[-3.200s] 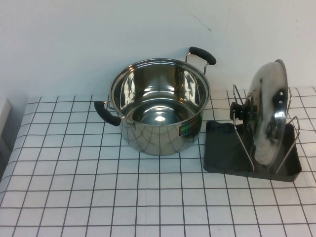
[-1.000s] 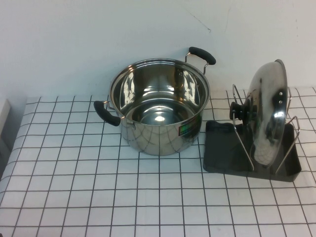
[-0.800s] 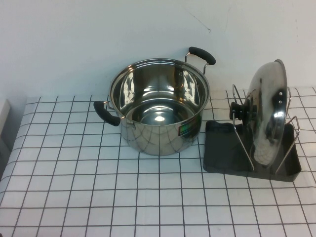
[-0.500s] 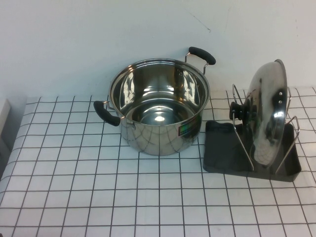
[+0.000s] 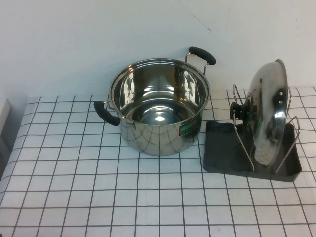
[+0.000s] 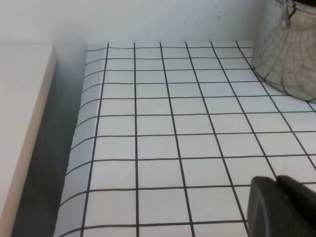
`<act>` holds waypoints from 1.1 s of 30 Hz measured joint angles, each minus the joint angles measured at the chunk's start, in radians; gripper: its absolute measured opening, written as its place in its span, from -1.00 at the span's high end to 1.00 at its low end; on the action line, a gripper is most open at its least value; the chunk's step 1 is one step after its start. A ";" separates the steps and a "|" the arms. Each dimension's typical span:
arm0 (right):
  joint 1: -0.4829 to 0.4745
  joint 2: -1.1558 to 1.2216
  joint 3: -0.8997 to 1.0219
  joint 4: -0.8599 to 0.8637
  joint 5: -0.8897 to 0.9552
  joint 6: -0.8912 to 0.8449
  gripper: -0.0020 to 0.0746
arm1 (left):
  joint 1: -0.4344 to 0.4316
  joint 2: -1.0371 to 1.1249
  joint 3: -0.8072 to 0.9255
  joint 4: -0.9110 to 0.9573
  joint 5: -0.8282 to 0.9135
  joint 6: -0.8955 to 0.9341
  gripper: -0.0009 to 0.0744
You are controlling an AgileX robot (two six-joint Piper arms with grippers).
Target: Put pot lid on rack
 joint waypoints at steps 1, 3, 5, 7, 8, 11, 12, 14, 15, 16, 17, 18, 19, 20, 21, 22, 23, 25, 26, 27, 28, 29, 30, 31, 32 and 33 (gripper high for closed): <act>0.000 -0.012 0.002 0.023 0.010 -0.013 0.95 | 0.000 0.000 0.000 0.000 0.000 0.000 0.98; 0.000 -0.040 0.002 0.078 0.035 -0.053 0.95 | 0.000 0.000 0.000 0.000 0.000 0.000 0.98; 0.000 -0.047 0.002 0.109 0.056 -0.058 0.95 | 0.000 0.000 0.000 0.000 0.000 0.002 0.98; 0.000 -0.051 0.002 0.114 0.086 -0.032 0.95 | 0.000 0.000 0.000 0.000 0.000 0.002 0.98; 0.000 -0.051 0.002 0.111 0.107 -0.008 0.95 | 0.000 0.000 0.000 0.000 0.000 0.002 0.98; 0.000 -0.051 0.002 0.104 0.116 0.066 0.95 | 0.000 0.000 0.000 0.000 0.000 0.002 0.98; 0.000 -0.051 0.002 0.097 0.118 0.094 0.95 | 0.000 0.000 0.000 0.000 0.000 0.002 0.98; 0.000 -0.051 0.002 0.081 0.118 0.139 0.95 | 0.000 0.000 0.000 0.000 0.000 0.002 0.98; 0.000 -0.051 0.002 0.065 0.118 0.169 0.95 | 0.000 0.000 0.000 0.000 0.000 0.002 0.98; 0.000 -0.051 0.002 0.051 0.118 0.187 0.95 | 0.000 0.000 0.000 0.000 0.000 0.002 0.98; 0.000 -0.051 0.002 0.039 0.118 0.206 0.95 | 0.000 0.000 0.000 0.000 0.000 0.002 0.98; 0.000 -0.051 0.002 0.030 0.118 0.220 0.95 | 0.000 0.000 0.000 0.000 0.000 0.002 0.98; 0.000 -0.051 0.002 0.025 0.118 0.230 0.95 | 0.000 0.000 0.000 0.000 0.000 0.002 0.98; 0.000 -0.051 0.002 0.022 0.118 0.235 0.95 | 0.000 0.000 0.000 0.000 0.000 0.002 0.98; 0.000 -0.051 0.002 0.021 0.118 0.239 0.95 | 0.000 0.000 0.000 0.000 0.000 0.002 0.98; 0.000 -0.051 0.002 0.021 0.118 0.241 0.95 | 0.000 0.000 0.000 0.000 0.000 0.002 0.98; 0.000 -0.051 0.002 0.019 0.119 0.244 0.95 | 0.000 0.000 0.000 0.000 0.000 0.002 0.98; 0.000 -0.051 0.002 0.019 0.120 0.246 0.95 | 0.000 0.000 0.000 0.000 0.000 0.002 0.98; 0.000 -0.051 0.002 0.019 0.120 0.248 0.95 | 0.000 0.000 0.000 0.000 0.000 0.002 0.98; 0.000 -0.051 0.002 0.019 0.120 0.248 0.95 | 0.000 0.000 0.000 0.000 0.000 0.002 0.98; 0.000 -0.051 0.002 0.019 0.121 0.248 0.95 | 0.000 0.000 0.000 0.000 0.000 0.002 0.98; 0.002 -0.051 0.002 0.019 0.121 0.248 0.95 | 0.000 0.000 0.000 0.000 0.000 0.002 0.98; 0.004 -0.051 0.002 0.017 0.121 0.250 0.95 | 0.000 0.000 0.000 0.000 0.000 0.002 0.98; 0.007 -0.051 0.002 0.017 0.121 0.252 0.95 | 0.000 0.000 0.000 0.000 0.000 0.002 0.98; 0.008 -0.051 0.002 0.017 0.121 0.252 0.95 | 0.000 0.000 0.000 0.000 0.000 0.002 0.98; 0.009 -0.051 0.002 0.017 0.121 0.252 0.95 | 0.000 0.000 0.000 0.000 0.000 0.002 0.98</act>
